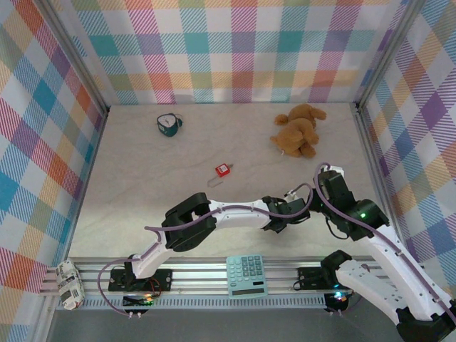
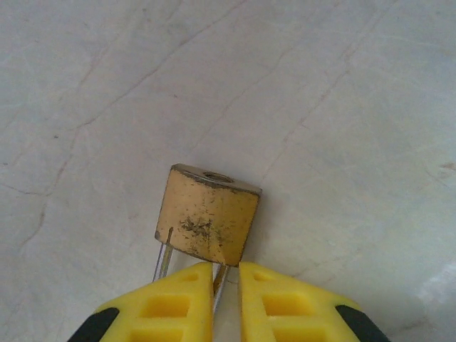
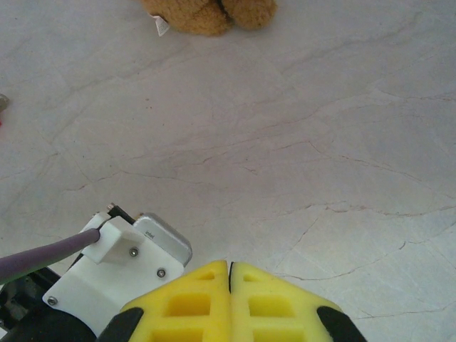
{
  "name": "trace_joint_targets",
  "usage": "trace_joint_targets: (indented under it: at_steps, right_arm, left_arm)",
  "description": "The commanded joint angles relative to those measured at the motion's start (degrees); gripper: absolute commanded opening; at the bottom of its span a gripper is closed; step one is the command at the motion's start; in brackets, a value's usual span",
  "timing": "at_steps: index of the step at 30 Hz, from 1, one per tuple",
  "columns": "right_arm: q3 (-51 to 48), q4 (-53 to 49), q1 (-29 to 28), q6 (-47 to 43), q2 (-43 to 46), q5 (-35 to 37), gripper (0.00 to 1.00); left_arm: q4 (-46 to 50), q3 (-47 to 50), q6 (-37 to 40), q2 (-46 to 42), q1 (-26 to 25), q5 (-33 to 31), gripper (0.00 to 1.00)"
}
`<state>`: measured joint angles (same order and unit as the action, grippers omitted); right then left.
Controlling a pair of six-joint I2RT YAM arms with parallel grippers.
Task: Unlock with the key
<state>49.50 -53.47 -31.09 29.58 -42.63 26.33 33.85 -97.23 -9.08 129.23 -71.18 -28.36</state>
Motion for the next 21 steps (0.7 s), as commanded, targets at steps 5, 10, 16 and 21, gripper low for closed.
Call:
trace_joint_targets:
  at_steps: [5, 10, 16, 21]
  right_arm:
    - [1.17, 0.65, -0.38, 0.28, 0.53, -1.01, 0.00]
    - [1.17, 0.56, -0.37, 0.34, 1.01, -0.93, 0.00]
    - [1.13, 0.61, -0.39, 0.46, 0.97, -0.88, 0.00]
    - [1.26, 0.64, -0.33, 0.44, 0.88, -0.85, 0.00]
  left_arm:
    - [-3.14, 6.50, 1.62, -4.88, 1.62, 6.83, 0.14]
    - [-7.21, 11.51, -0.94, -9.60, 5.99, 17.29, 0.00]
    - [-14.91, 18.59, -5.57, -16.47, 11.99, 30.76, 0.00]
    - [-24.45, 24.13, -11.74, -19.57, 16.43, 43.22, 0.00]
